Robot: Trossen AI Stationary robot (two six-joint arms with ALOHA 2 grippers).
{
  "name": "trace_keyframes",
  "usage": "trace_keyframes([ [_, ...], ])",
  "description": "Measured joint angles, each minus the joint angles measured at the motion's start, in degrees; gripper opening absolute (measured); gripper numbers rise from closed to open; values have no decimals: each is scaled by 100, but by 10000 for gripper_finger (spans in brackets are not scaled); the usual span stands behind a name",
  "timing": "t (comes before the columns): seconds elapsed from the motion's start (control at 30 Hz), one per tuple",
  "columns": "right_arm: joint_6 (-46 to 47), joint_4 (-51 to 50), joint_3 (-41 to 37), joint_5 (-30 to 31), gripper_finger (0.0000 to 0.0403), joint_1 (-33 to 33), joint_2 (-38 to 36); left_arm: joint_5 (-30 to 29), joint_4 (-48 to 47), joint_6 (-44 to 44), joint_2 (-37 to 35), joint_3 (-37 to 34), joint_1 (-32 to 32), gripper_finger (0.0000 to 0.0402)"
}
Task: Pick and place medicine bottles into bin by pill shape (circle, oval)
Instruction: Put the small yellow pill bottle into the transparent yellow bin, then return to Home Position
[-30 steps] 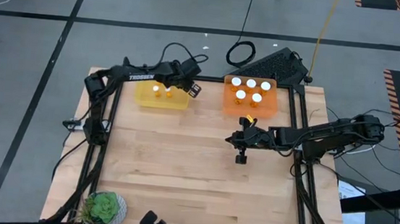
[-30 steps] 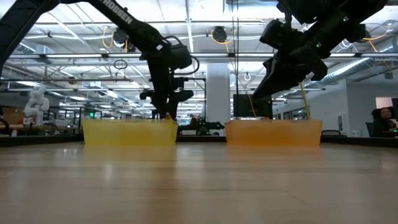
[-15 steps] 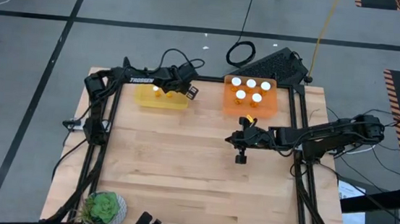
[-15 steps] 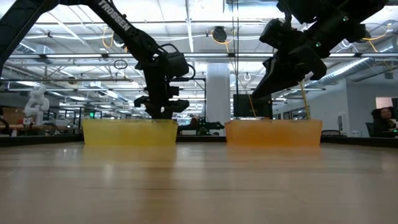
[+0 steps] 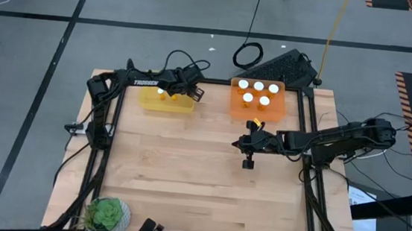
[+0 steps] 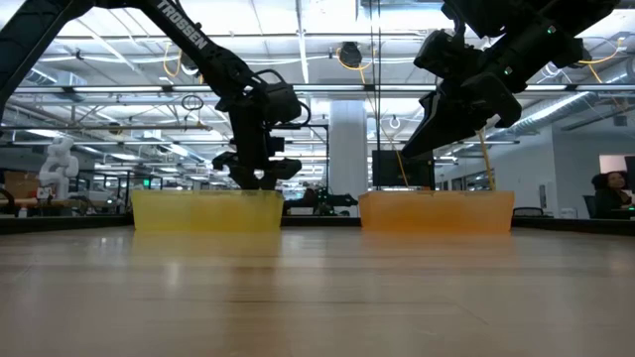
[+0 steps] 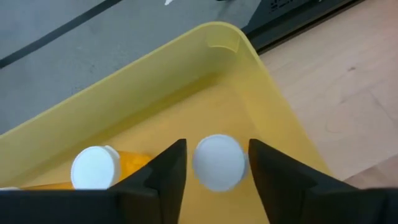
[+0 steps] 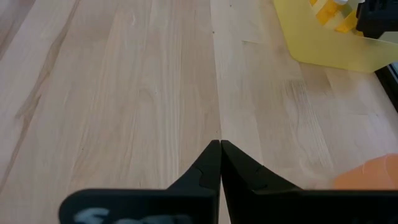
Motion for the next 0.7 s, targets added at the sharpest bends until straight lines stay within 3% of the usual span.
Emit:
trace_keyframes([
  [0.23, 2, -2, -2, 0, 4, 0, 1, -48, 2, 15, 0, 0, 0, 212],
  [0.43, 4, 2, -2, 0, 4, 0, 1, -61, 6, 132, -79, 38, 0, 214],
  [0.7, 44, 31, -2, -2, 4, 2, 1, -112, -149, 285, -737, 50, -40, 214],
])
